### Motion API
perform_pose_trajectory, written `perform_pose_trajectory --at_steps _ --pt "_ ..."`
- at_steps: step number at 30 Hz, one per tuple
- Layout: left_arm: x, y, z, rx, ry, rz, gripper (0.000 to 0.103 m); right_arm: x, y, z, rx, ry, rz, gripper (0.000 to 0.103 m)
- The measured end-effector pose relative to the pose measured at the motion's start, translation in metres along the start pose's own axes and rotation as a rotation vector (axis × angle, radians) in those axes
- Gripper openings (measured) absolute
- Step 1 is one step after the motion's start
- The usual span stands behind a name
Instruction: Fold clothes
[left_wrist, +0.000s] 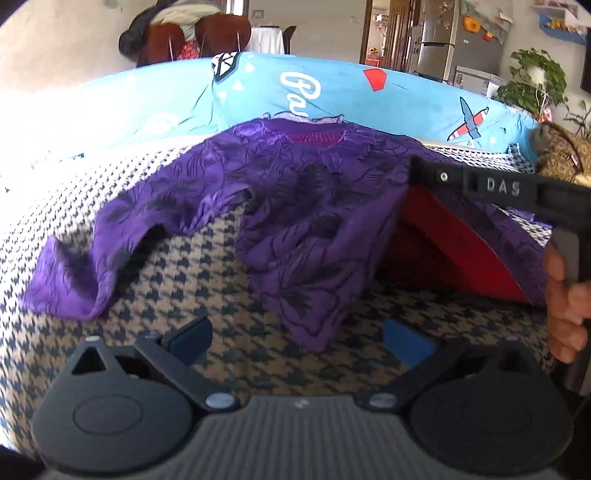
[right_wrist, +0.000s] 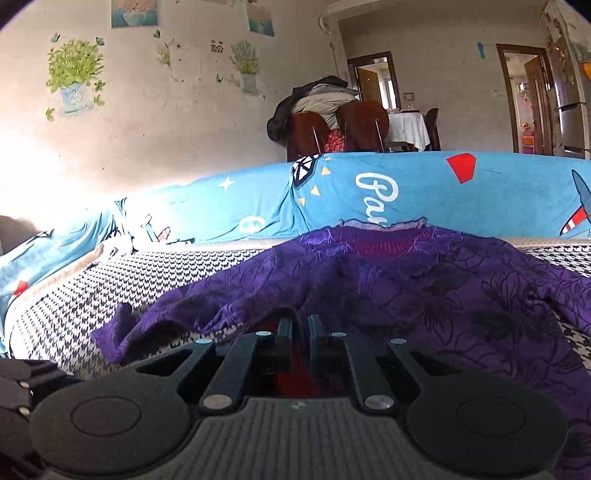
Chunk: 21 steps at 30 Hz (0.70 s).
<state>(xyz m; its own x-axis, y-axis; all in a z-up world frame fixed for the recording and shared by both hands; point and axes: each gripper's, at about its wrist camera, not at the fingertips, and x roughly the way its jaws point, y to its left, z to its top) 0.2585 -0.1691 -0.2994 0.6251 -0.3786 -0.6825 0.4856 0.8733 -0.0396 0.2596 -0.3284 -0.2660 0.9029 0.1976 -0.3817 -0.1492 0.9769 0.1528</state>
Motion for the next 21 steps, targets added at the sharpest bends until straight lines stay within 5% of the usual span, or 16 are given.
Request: perform_pose_trajectory --at_steps 14,21 --pt "0.047 0.019 0.055 -0.009 -0.019 0.267 0.103 -0.012 -0.012 0.007 0.052 -0.036 0.006 0.01" --pt "0.064 0.041 0.084 -0.008 -0.026 0.309 0.103 -0.03 -0.018 -0.006 0.055 -0.002 0.041 0.011"
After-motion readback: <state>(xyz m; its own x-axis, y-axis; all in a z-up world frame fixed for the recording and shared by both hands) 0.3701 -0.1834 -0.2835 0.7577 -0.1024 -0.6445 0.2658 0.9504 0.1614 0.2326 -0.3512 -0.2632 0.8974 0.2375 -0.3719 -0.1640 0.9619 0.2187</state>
